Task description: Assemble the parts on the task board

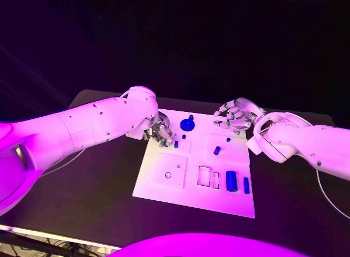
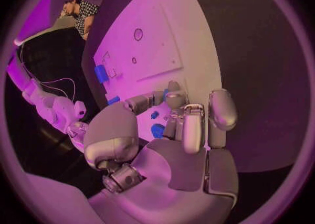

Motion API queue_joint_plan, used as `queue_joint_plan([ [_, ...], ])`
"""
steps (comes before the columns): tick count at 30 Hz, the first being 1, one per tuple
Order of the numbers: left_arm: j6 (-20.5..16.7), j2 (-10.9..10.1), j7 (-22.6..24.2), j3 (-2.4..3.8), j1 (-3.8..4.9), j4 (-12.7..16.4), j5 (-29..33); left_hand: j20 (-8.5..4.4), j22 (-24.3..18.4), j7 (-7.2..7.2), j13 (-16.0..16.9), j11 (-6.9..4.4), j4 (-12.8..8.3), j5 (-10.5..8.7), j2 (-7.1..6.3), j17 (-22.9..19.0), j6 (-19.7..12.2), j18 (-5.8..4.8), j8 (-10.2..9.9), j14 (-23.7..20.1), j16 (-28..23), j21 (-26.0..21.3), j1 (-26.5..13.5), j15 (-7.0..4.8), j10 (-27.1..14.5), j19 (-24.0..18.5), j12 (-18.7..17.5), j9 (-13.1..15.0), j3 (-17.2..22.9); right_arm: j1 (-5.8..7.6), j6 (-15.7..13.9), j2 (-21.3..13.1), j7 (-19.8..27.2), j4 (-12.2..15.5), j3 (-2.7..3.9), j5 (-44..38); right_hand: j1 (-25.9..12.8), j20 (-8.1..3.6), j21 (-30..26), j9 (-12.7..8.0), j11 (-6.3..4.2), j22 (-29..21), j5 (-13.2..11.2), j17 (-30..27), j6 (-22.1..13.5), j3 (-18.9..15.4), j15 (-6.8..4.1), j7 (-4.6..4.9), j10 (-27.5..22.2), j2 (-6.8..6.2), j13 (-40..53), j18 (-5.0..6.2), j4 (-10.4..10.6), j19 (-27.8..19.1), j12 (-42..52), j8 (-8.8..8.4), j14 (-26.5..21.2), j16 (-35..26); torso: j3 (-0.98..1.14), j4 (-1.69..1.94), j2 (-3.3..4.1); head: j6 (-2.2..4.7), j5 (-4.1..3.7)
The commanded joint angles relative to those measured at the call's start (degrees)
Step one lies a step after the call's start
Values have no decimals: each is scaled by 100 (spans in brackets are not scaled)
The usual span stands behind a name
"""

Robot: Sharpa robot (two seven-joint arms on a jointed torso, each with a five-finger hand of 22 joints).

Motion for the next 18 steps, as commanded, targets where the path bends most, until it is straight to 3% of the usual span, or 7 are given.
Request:
queue_joint_plan([
  [1, 107, 4, 46, 0, 0, 2, 1, 9, -5, -140, -5, -25, -841, 603, 75, 1341, 197, -58, -20, 547, -1, 18, 94, -33, 0, 14, -21, 9, 860, -3, 74, 2, 30, 0, 0, -36, 16, -15, -26, -5, -9, -5, 17, 5, -41, 28, -41, -17, 20, -12, -6, 62, -3, 27, -15, 18, 44, -33, -3, 0, -2, 0, 2],
  [18, -63, 49, -28, 0, -1, -78, -1, 9, -6, -139, -6, -24, -840, 610, 74, 1346, 197, -58, -29, 549, 1, 17, 102, -32, -2, 14, -25, 16, 846, -3, 69, 11, 29, -1, 0, -39, 16, -15, -26, -5, -9, -5, 17, 5, -41, 28, -41, -17, 20, -12, -6, 62, -3, 27, -15, 18, 44, -33, -1, 0, 0, 9, 4],
])
